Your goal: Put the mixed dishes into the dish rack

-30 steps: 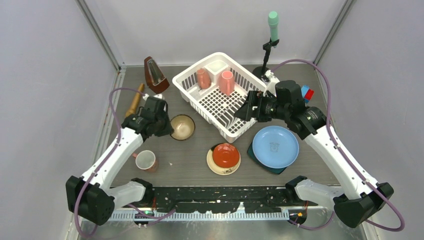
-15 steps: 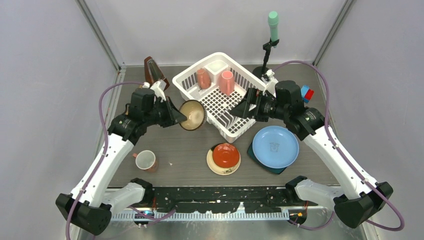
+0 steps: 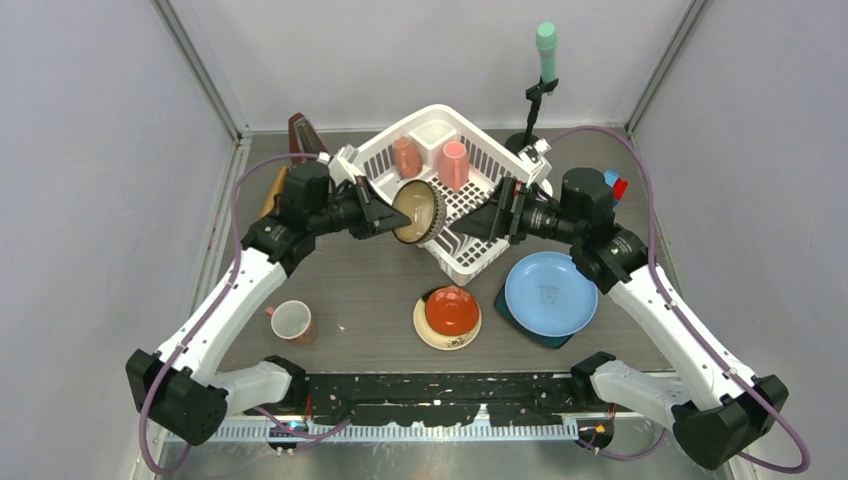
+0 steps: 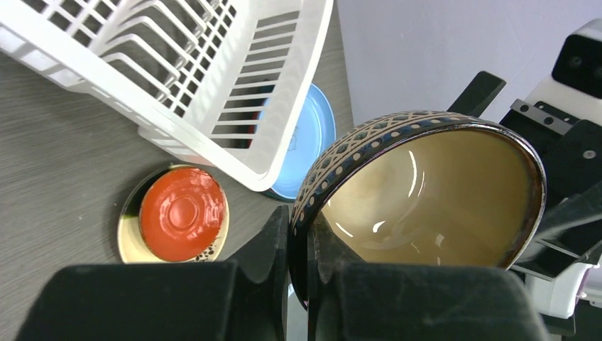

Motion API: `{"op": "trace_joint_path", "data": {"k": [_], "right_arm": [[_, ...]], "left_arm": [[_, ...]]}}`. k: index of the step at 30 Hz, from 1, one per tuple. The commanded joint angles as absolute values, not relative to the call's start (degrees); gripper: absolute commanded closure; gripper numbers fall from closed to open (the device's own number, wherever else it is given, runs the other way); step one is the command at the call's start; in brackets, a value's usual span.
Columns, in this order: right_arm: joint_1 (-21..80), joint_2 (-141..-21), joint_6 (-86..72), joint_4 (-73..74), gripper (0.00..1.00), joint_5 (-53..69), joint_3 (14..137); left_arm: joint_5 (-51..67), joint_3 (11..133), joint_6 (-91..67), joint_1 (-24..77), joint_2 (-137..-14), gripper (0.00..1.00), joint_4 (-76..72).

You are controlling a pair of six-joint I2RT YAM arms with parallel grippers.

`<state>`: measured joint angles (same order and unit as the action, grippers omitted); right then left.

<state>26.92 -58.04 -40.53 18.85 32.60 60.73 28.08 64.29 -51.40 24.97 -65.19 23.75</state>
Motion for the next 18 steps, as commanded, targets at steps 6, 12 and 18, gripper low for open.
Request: {"op": "trace_joint_path", "data": {"k": [6,12,18], "right_arm": [[27.1,-58.7,-50.1,0.6,0.0,39.1,58.6],[27.2,-61.6,-54.5,-3.5,0.0,38.3,57.5],[27.2,-62.5,-57.1,-6.2,0.04,38.8,56.8]], "left_arm": [[30.2,67.5,-56.7,28.4,-67.6,1.0,11.8],[29.8,67.2,-58.8,30.2,-68.7,1.0,8.2],[29.0,67.6,-58.6,31.1,-69.3,1.0,7.6]]}}
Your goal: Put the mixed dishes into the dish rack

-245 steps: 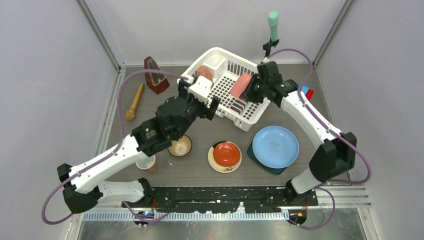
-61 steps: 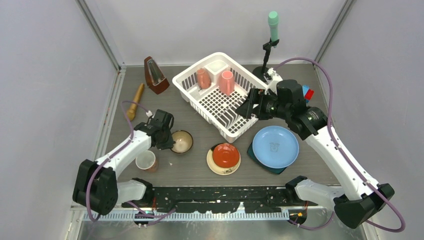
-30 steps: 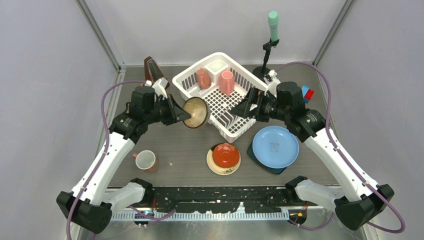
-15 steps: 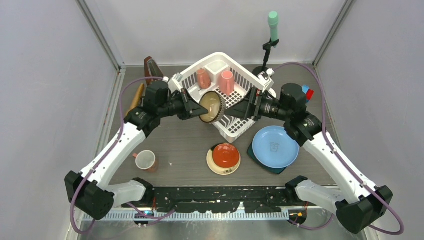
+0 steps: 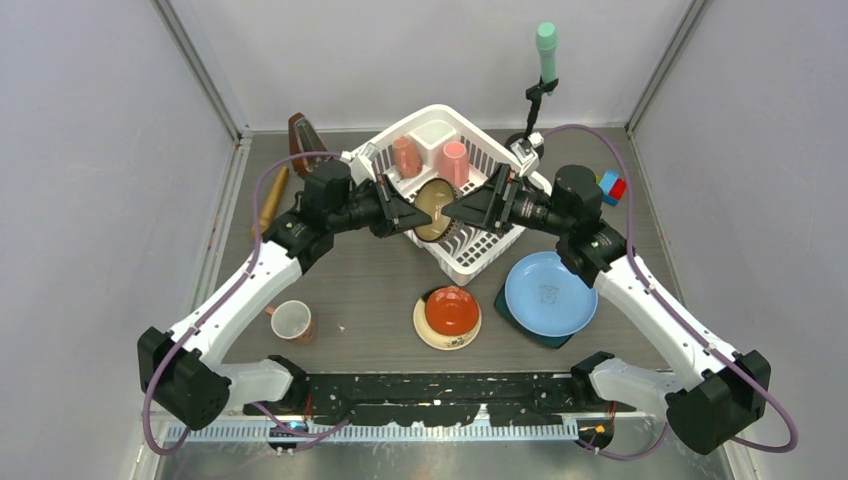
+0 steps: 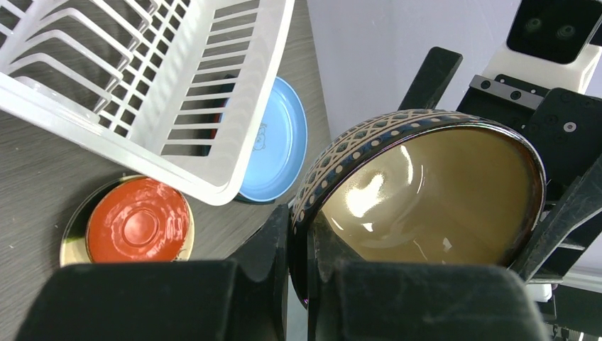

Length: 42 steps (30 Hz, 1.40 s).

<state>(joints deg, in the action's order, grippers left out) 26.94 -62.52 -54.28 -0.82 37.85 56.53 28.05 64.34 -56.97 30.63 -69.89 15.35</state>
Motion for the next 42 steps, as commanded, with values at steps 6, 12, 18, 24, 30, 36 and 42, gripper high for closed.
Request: {"op": "trace_joint_path", "data": {"k": [6,12,18,24,30,36,42], "right_arm": [[27.2,-62.0,-58.0,-7.0,0.19,39.2,57.1],[27.2,-61.0,-58.7,-6.9,0.03,39.8,56.9],[27.2,-60.3,-59.9,-7.9,0.0,41.2,56.4],[27.1,-60.4,-62.5,-11.7,0.0,42.4,56.0],[27.2,-61.1,-62.4,-11.1,0.24,42.0,56.6],[27.2,-63.2,-61.0,-8.2,0.61,39.6,57.4],[27.0,-64.9,-55.1,-2.0,0.75,32.9,58.8]], "left_arm": [[27.4,68.0,-57.5,31.1,-69.2,1.0,8.0],[26.7,67.6,-57.5,31.1,-69.3,1.0,8.1],[26.6,67.4,-56.9,31.1,-68.6,1.0,8.1],[26.5,67.6,-56.6,31.1,-68.6,1.0,8.8],[26.0,67.8,-56.0,31.1,-69.4,1.0,10.1],[25.0,70.0,-54.1,31.1,-73.1,1.0,15.4],[21.1,71.6,-50.9,31.1,-78.1,0.91,18.2]]}}
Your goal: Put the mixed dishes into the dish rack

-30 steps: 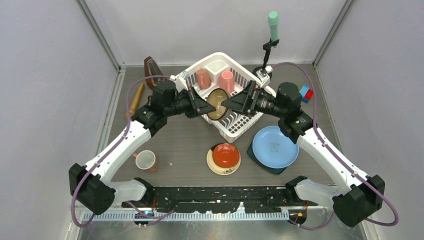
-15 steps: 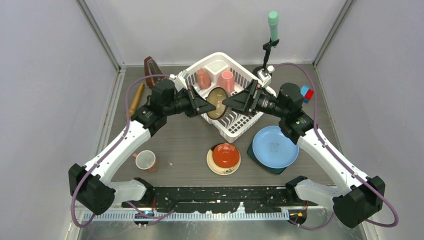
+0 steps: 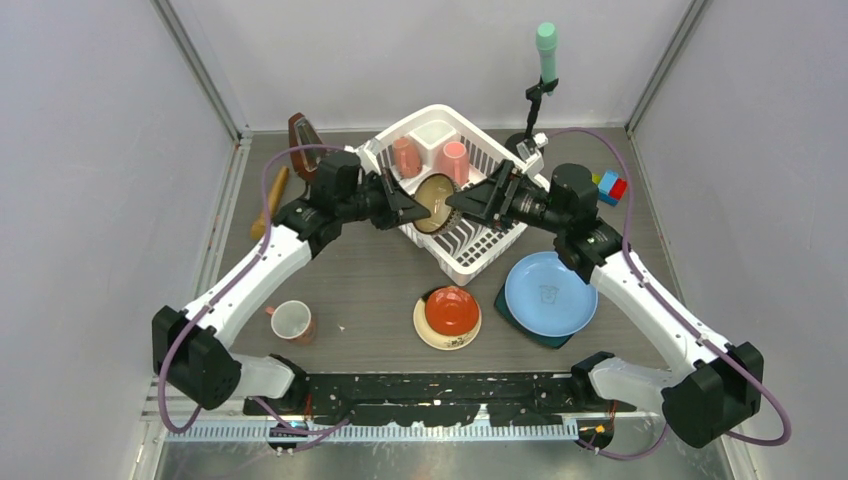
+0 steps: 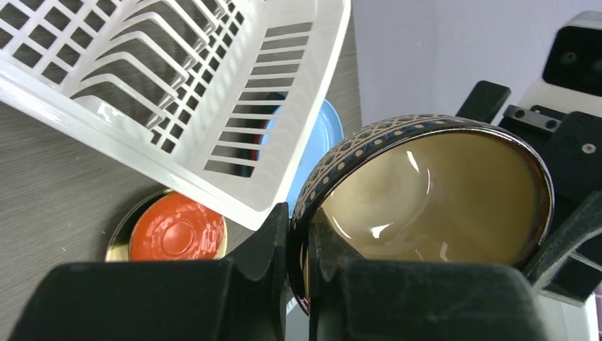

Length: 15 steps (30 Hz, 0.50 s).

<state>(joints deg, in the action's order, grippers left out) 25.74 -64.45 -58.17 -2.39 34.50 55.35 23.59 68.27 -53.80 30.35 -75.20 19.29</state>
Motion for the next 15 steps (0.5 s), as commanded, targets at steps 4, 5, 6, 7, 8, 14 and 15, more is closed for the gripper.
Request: {"op": "trace_joint_path", "data": {"k": [4,5,6,7,8,14,15], "right_arm": [[25.7,-67.1,-52.0,3.0,0.94,28.3,61.3],[25.4,-67.9,-51.9,3.2,0.96,28.4,62.0],[24.9,-68.2,-51.8,3.7,0.98,28.6,62.4],[24.7,-68.8,-51.8,3.9,0.98,28.6,63.1],[24.4,-69.2,-51.7,4.3,0.98,28.8,63.6],[23.4,-70.5,-48.6,9.3,0.99,26.7,66.0],[23.2,-70.7,-47.7,10.4,0.99,26.1,66.3]], "left_arm": [[20.5,74.0,-50.1,31.0,-82.2,0.85,19.5],[20.7,74.4,-50.1,31.0,-83.1,0.86,19.5],[20.7,74.8,-50.2,31.0,-84.0,0.85,19.7],[20.7,75.2,-50.3,30.9,-84.5,0.82,20.2],[20.7,75.6,-50.4,30.9,-85.0,0.78,20.5],[20.2,75.9,-50.8,29.3,-85.2,0.53,21.7],[20.0,76.0,-50.7,29.1,-85.1,0.48,22.0]]}}
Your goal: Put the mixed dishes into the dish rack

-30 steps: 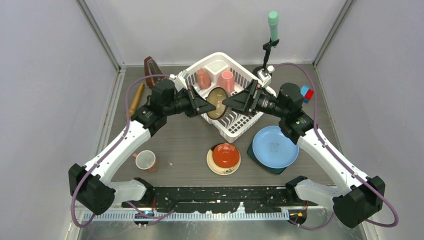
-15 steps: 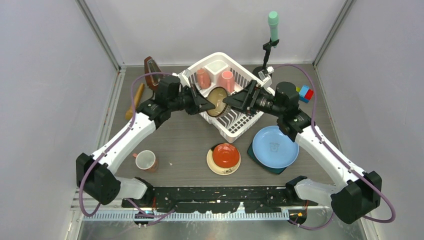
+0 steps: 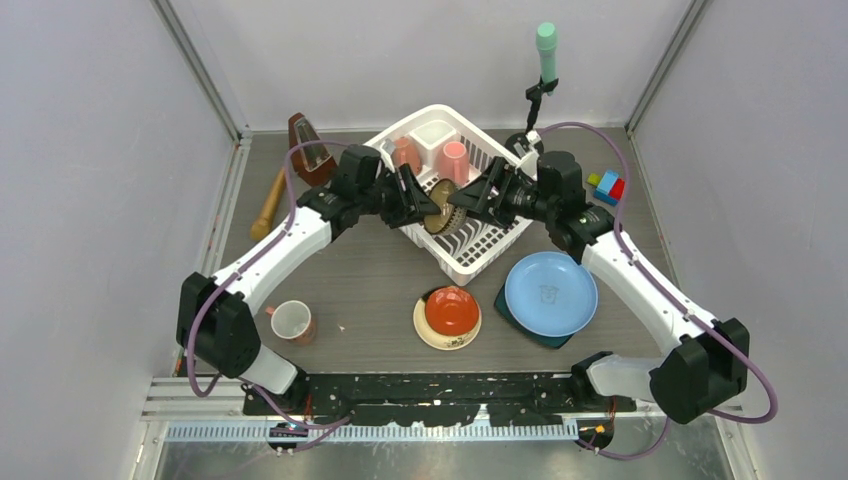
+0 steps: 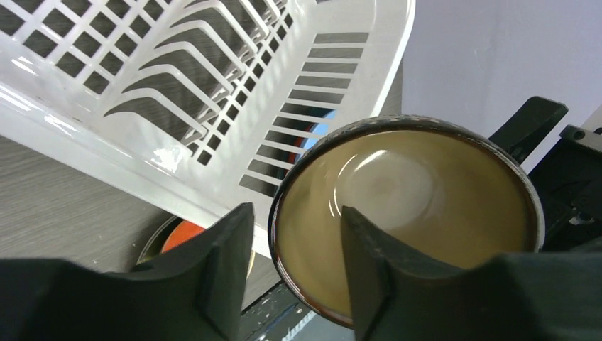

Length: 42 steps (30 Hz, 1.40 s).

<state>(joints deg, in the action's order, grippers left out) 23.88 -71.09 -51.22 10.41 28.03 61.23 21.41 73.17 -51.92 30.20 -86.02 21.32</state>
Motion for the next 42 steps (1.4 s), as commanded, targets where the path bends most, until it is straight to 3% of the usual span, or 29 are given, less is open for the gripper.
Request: {"op": "trace_joint_path", "data": {"k": [1,7,12,17,27,34,42], "right_arm": [[23.2,-71.0,-47.4,10.8,0.99,25.8,66.6],[23.1,-73.7,-42.2,11.7,1.0,23.1,68.4],[23.7,-81.5,-28.8,21.8,1.0,16.9,77.0],[26.1,-89.3,-17.4,27.2,1.0,9.8,86.4],[30.3,-106.0,1.4,34.5,1.0,8.4,101.1],[34.3,-112.8,8.0,36.3,1.0,-6.8,106.5],[38.3,-120.6,11.9,32.1,1.0,-20.9,111.2]], "left_arm": [[19.6,76.1,-50.6,28.7,-85.0,0.44,22.3],[19.7,78.5,-47.9,27.1,-84.9,0.19,27.1],[16.3,79.7,-41.4,22.9,-80.5,0.12,36.6],[13.9,76.3,-38.4,20.7,-73.2,0.1,40.8],[10.9,74.4,-32.4,20.5,-62.9,0.1,52.5],[6.0,73.5,-32.1,20.5,-54.6,0.1,57.9],[3.4,72.3,-31.6,20.5,-54.0,0.1,58.6]]}}
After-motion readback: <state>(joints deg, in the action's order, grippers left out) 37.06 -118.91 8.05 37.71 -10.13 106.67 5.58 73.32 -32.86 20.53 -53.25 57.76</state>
